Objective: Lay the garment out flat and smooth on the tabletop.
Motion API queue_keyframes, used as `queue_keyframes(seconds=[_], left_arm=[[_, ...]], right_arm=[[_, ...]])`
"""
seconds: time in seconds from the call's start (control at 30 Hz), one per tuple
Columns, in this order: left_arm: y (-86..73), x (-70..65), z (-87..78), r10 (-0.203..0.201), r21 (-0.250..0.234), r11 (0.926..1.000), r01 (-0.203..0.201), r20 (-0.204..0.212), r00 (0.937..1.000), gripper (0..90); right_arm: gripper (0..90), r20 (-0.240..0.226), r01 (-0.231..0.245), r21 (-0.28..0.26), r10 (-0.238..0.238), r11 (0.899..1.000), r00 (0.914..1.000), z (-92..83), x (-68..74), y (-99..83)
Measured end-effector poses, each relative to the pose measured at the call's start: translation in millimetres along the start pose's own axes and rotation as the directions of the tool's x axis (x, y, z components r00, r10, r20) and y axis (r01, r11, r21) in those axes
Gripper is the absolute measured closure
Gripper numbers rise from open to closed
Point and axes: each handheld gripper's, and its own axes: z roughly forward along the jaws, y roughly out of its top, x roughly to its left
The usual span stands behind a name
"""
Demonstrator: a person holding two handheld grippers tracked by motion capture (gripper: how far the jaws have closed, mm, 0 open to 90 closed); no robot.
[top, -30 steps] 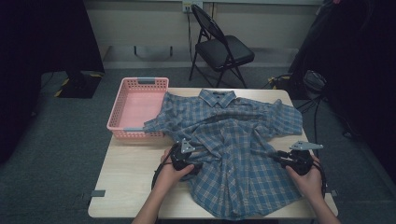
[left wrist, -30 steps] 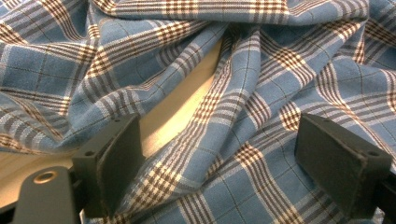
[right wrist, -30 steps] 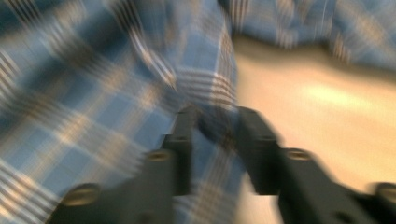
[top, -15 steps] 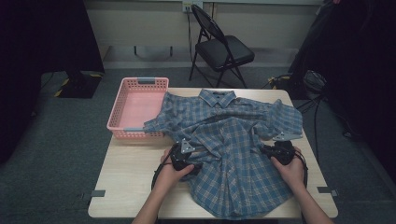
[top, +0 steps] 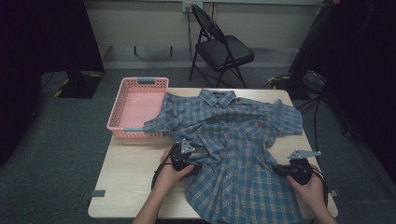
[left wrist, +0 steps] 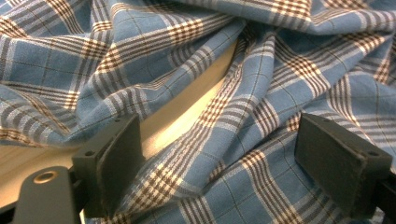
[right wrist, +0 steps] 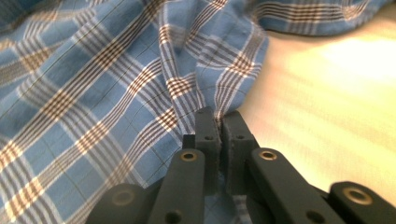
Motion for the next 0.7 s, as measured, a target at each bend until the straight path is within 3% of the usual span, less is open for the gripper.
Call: queue_keyframes(seconds=[0.13, 0.27, 0.33, 0.4, 0.53, 0.7], left_arm=[[0.0, 0.0, 0.0, 0.000, 0.000, 1.0000, 0.000, 0.000, 1.0000, 14.7], [-0.1, -0.1, 0.0, -0.001, 0.000, 1.0000, 0.001, 0.000, 1.0000, 14.7], [-0.1, -0.1, 0.0, -0.001, 0.000, 1.0000, 0.001, 0.000, 1.0000, 14.7], [-0.2, -0.1, -0.2, 0.000, 0.000, 1.0000, 0.000, 0.000, 1.0000, 14.7], [-0.3, -0.1, -0.3, 0.000, 0.000, 1.0000, 0.000, 0.000, 1.0000, 14.7], [-0.7, -0.2, -0.8, -0.001, 0.001, 1.0000, 0.001, -0.001, 1.0000, 14.7]], right_arm=[[61.3, 0.033, 0.010, -0.084, -0.007, 0.996, 0.9994, -9.2, 8.2, 3.8], [53.1, 0.055, 0.022, -0.180, -0.012, 0.983, 0.9984, -7.7, 10.9, 26.5], [52.9, 0.034, 0.009, -0.198, -0.003, 0.980, 0.9994, 2.0, 10.6, 38.8], [55.3, 0.079, 0.025, -0.161, -0.012, 0.987, 0.9968, 17.7, 9.8, 48.4], [64.7, 0.126, 0.011, -0.066, -0.003, 0.998, 0.9920, 48.2, 1.9, 53.0], [71.8, 0.106, -0.011, -0.054, 0.017, 0.998, 0.9942, 52.0, -5.1, 46.4]])
